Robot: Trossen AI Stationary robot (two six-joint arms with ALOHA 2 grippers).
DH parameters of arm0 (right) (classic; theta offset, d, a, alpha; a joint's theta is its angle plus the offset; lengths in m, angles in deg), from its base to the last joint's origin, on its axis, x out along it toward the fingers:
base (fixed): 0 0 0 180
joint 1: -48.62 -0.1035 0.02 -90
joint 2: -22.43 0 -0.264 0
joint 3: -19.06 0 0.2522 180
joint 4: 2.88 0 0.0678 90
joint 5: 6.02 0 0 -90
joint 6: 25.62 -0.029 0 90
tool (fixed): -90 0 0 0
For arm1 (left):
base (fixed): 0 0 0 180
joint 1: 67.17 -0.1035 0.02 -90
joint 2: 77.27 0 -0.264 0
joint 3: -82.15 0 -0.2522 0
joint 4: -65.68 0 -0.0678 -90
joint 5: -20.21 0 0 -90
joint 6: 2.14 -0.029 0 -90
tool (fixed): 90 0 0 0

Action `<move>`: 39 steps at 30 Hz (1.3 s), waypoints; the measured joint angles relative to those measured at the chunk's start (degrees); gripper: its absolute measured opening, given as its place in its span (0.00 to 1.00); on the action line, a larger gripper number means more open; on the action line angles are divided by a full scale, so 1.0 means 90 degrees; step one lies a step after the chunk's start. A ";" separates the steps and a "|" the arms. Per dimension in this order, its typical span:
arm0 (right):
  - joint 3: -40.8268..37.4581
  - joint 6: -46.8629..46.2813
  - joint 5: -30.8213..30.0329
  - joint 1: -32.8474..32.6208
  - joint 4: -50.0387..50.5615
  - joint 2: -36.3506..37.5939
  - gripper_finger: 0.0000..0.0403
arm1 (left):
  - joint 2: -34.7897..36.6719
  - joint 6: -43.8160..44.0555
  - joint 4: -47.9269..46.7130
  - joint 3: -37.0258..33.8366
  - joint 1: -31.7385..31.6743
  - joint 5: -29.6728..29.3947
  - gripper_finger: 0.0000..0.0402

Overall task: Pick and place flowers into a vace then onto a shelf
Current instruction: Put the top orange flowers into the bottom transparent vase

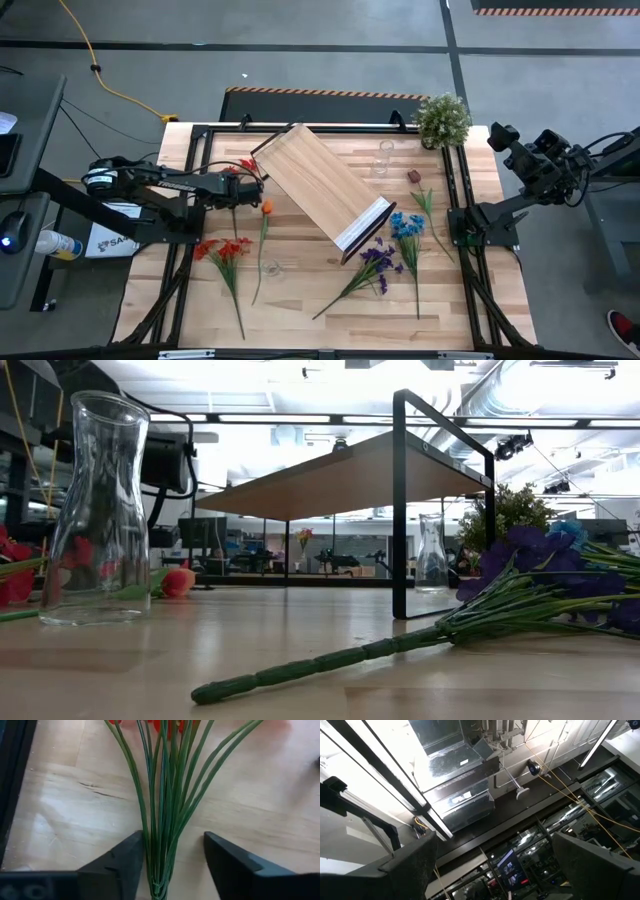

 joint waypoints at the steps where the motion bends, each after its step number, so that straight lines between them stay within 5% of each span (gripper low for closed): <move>1: 0.0000 0.0000 0.0000 0.0000 0.0000 0.0000 0.95 | 0.0000 -0.0001 0.0000 0.0000 0.0000 0.0006 0.53; 17: 0.0000 0.0000 0.0000 -0.0001 0.0000 0.0000 0.95 | 0.0005 0.0149 -0.0048 -0.0002 -0.0002 0.0148 0.09; 39: 0.0000 -0.0041 0.0000 0.0002 0.0000 0.0000 0.95 | 0.0106 0.0056 -0.1020 0.0564 0.0005 0.0030 0.09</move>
